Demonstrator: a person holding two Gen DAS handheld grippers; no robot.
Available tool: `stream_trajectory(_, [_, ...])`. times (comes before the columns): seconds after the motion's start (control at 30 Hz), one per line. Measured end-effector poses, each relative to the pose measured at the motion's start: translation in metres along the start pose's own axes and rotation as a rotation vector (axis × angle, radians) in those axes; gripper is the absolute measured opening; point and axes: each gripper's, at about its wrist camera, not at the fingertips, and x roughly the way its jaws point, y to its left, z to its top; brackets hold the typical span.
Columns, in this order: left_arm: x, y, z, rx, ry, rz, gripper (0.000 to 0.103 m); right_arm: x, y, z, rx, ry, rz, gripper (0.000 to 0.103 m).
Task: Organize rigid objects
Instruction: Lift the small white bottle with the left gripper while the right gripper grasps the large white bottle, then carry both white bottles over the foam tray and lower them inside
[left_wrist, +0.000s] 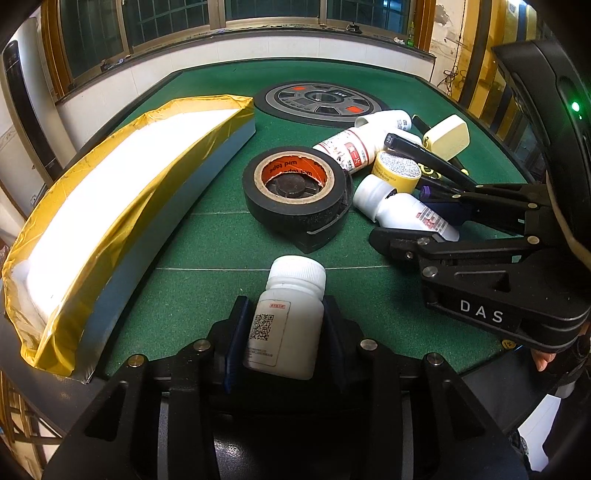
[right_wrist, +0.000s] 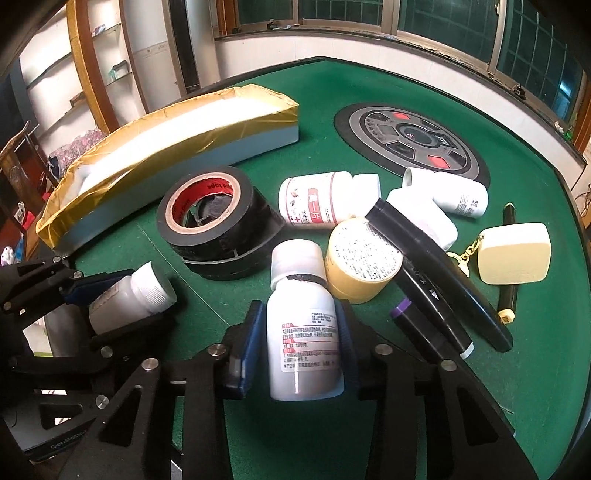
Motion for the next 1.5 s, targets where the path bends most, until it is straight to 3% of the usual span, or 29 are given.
stream_trajectory(0.9, [-0.031, 0.011, 0.008, -0.044, -0.078, -0.052, 0.035, -0.049, -0.002, -0.004, 0.048, -0.125, 0.023, 0.031])
stream_trajectory(1.33, [-0.055, 0.072, 0.025, -0.18, -0.167, 0.039, 0.032, -0.057, 0.007, 0.005, 0.027, -0.152, 0.04, 0.031])
stream_trajectory(1.5, [-0.055, 0.088, 0.025, -0.221, -0.17, 0.01, 0.032, -0.057, 0.014, 0.011, 0.004, -0.152, 0.048, 0.031])
